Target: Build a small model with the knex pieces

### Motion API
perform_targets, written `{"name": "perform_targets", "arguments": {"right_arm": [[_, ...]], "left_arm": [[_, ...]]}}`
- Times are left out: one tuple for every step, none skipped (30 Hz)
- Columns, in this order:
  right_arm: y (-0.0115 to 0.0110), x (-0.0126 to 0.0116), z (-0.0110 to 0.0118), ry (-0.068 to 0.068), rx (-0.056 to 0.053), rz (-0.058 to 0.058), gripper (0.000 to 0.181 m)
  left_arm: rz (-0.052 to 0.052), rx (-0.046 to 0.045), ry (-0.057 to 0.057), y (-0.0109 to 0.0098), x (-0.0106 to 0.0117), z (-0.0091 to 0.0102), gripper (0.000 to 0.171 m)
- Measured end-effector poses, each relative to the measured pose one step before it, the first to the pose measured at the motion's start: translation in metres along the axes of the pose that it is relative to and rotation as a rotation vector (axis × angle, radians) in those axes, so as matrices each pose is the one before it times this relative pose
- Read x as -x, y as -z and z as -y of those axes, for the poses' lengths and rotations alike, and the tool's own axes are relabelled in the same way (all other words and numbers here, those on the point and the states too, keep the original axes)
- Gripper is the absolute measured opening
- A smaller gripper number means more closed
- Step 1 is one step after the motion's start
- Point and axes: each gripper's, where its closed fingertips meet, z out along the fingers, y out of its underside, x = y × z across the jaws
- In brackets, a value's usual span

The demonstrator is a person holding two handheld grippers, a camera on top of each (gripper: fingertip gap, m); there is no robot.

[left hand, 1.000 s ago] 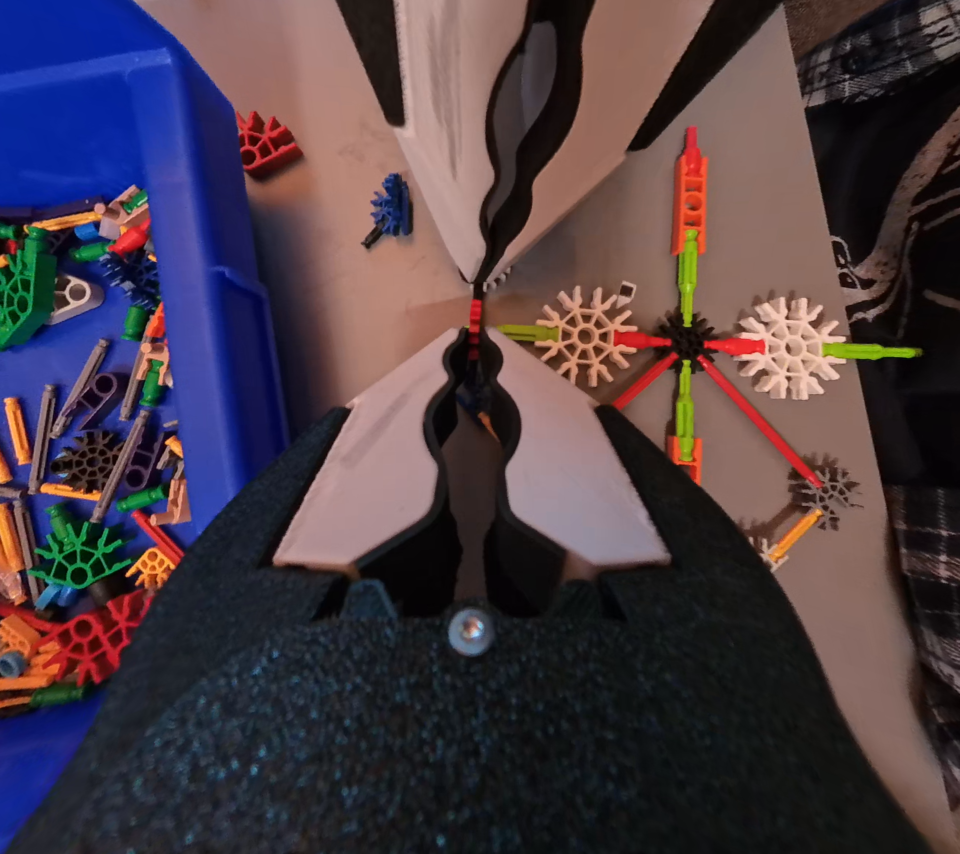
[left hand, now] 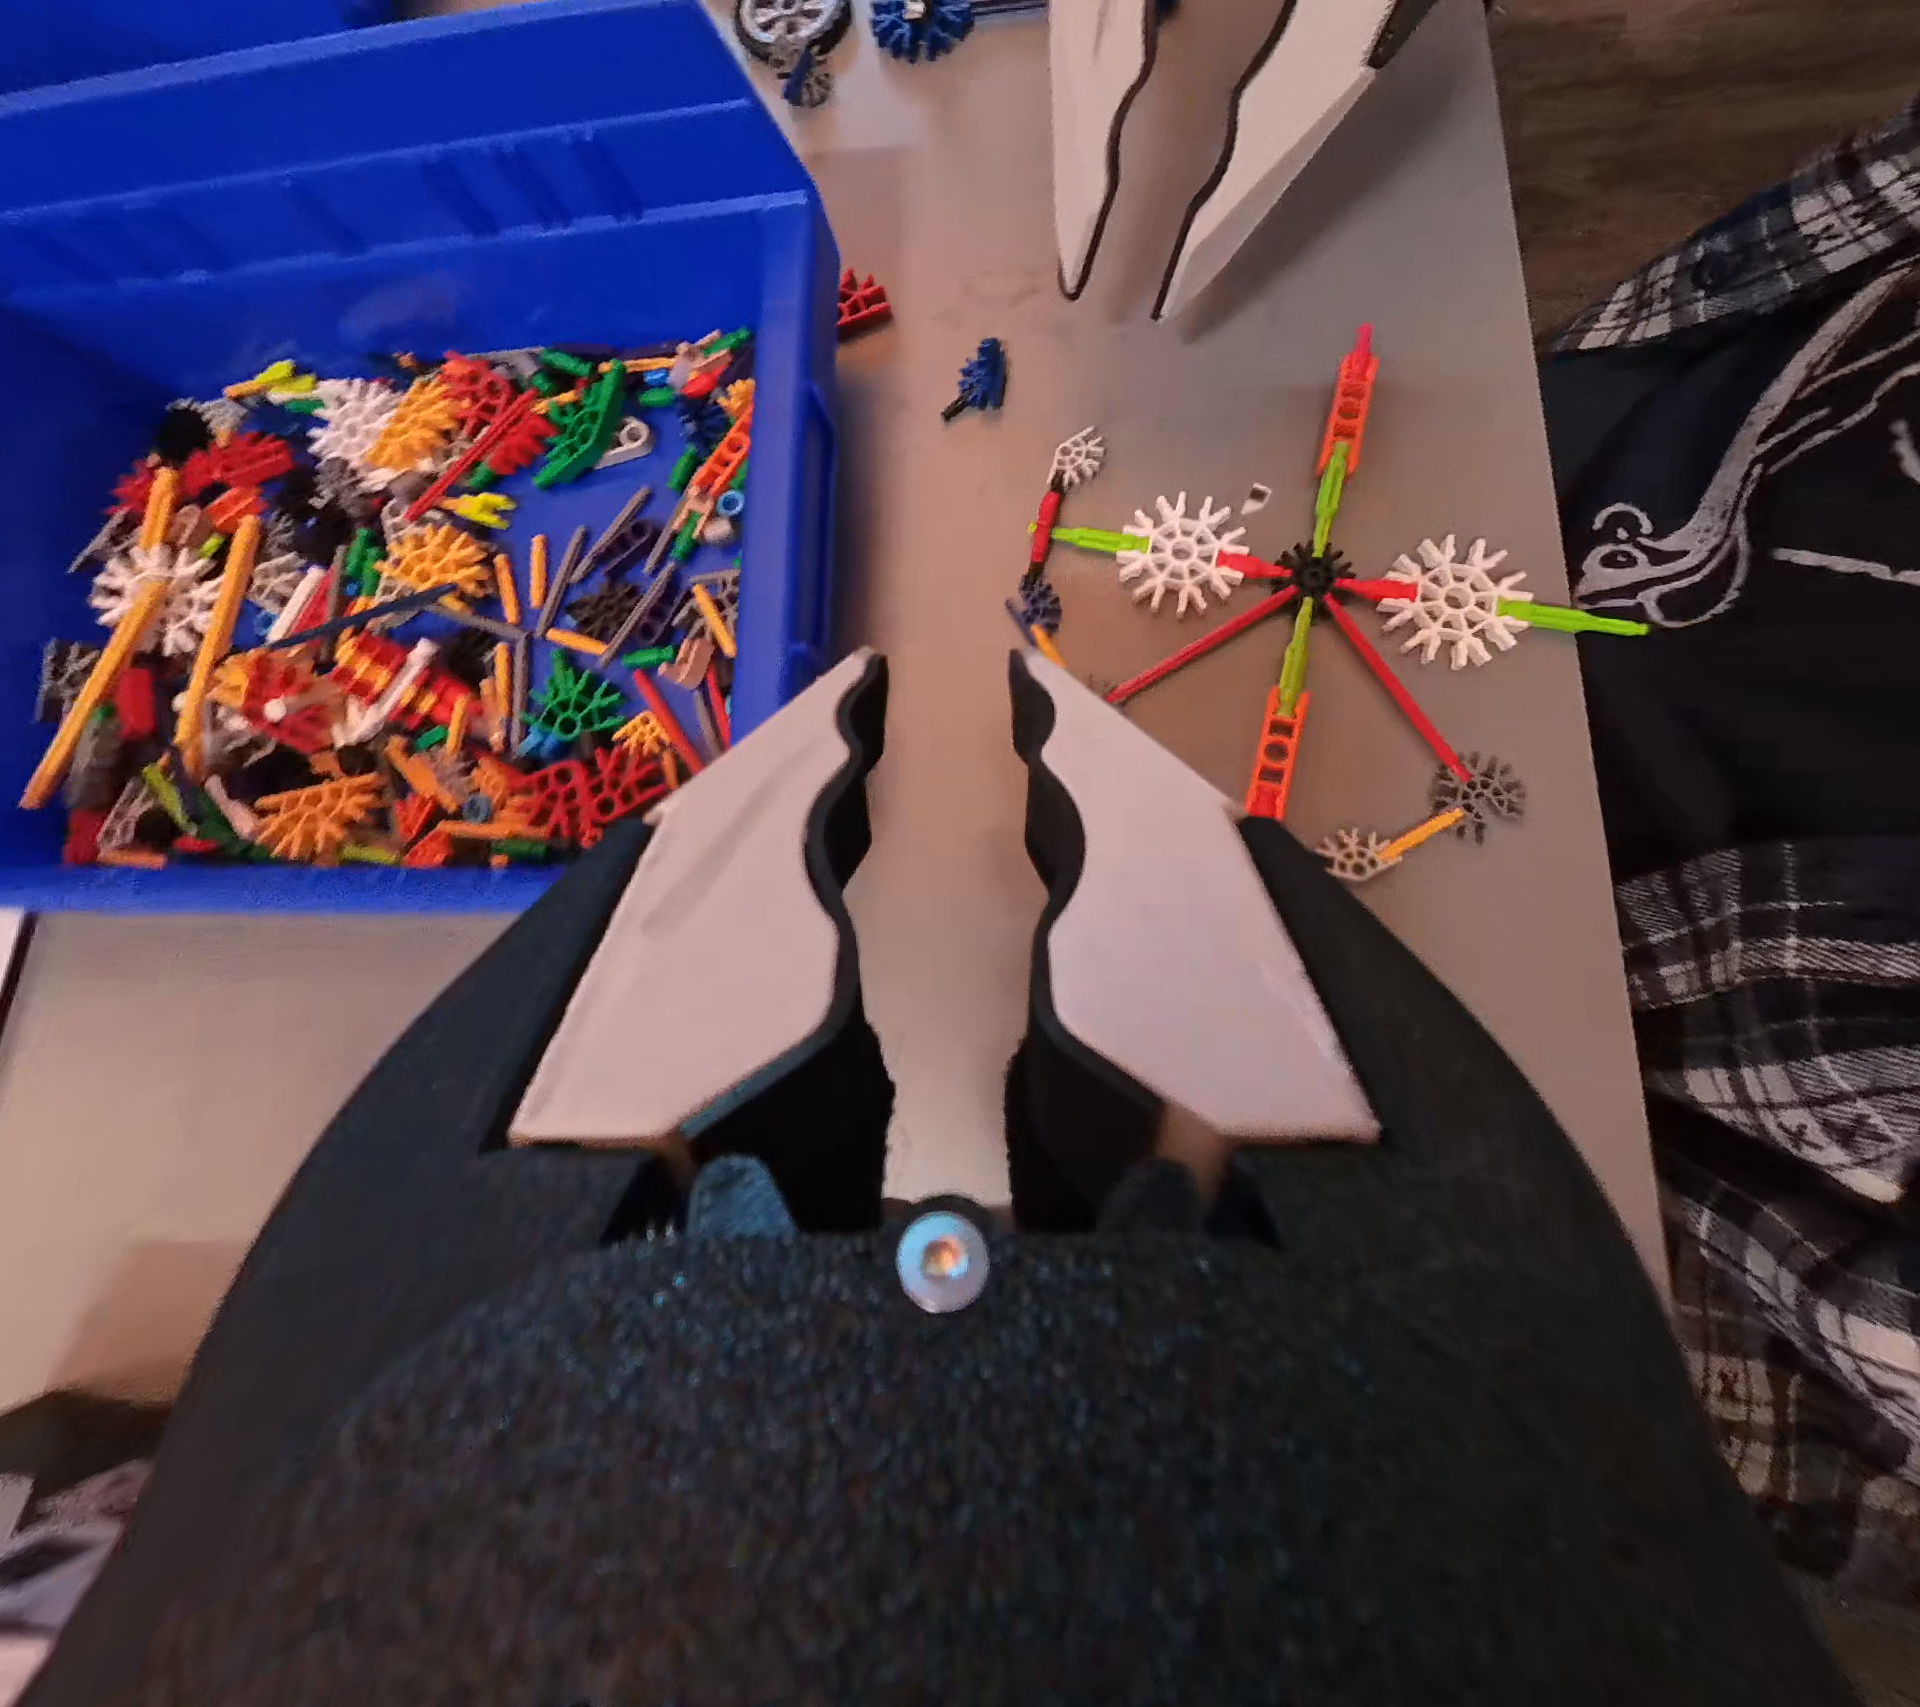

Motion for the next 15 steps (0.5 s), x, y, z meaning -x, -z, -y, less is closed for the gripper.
{"name": "perform_targets", "arguments": {"right_arm": [[-0.00034,0.00097,0.00150,-0.0028,-0.0105,0.0011,0.019],[-0.00060,0.00073,0.00121,-0.0046,-0.0071,0.0014,0.019],[-0.00071,0.00054,0.00064,-0.0027,-0.0026,0.0003,0.019],[-0.00073,0.00061,0.00095,-0.0012,-0.0036,-0.0001,0.019],[-0.00070,0.00086,0.00165,-0.0030,-0.0066,0.0025,0.019],[-0.00069,0.00060,0.00196,-0.0026,-0.0072,0.0014,0.019],[-0.00076,0.00019,0.00164,-0.0003,-0.0058,-0.0006,0.019],[-0.00092,0.00037,0.00120,-0.0002,-0.0037,0.0016,0.019],[-0.00118,0.00044,0.00050,-0.0012,-0.0011,0.0032,0.019],[-0.00134,0.00012,-0.00015,-0.0012,0.0012,0.0029,0.019],[-0.00155,0.00018,-0.00031,-0.0003,0.0009,0.0028,0.019],[-0.00141,-0.00011,0.00010,-0.0005,-0.0018,0.0016,0.019],[-0.00129,0.00007,0.00051,-0.0034,-0.0034,0.0018,0.019],[-0.00105,0.00032,0.00074,-0.0047,-0.0038,0.0027,0.019],[-0.00074,0.00041,0.00100,-0.0027,-0.0047,0.0013,0.019]], "left_arm": [[0.0168,-0.00838,0.0126,0.00569,0.00210,-0.00198,0.023],[0.0158,-0.00797,0.0100,0.00512,0.00165,-0.00196,0.023],[0.0082,-0.00804,0.0088,0.00467,0.00023,-0.00204,0.023],[0.0103,-0.00645,0.0078,0.00447,0.00036,-0.00213,0.023],[0.0141,0.00005,0.0066,0.00455,0.00089,-0.00316,0.023],[0.0133,-0.00395,0.0063,0.00473,0.00071,-0.00269,0.024],[0.0102,-0.00771,0.0093,0.00508,0.00068,-0.00239,0.024],[0.0154,-0.00282,0.0098,0.00547,0.00196,-0.00316,0.025],[0.0179,-0.00595,0.0103,0.00594,0.00269,-0.00268,0.025],[0.0137,-0.01479,0.0154,0.00614,0.00257,-0.00116,0.025],[0.0074,-0.01635,0.0175,0.00593,0.00180,-0.00046,0.025],[0.0074,-0.01546,0.0127,0.00519,0.00150,-0.00028,0.025],[0.0104,-0.00985,0.0067,0.00405,0.00164,-0.00079,0.025],[0.0101,-0.00405,0.0022,0.00312,0.00143,-0.00158,0.025],[0.0042,-0.00500,0.0043,0.00221,0.00065,-0.00135,0.025]]}}
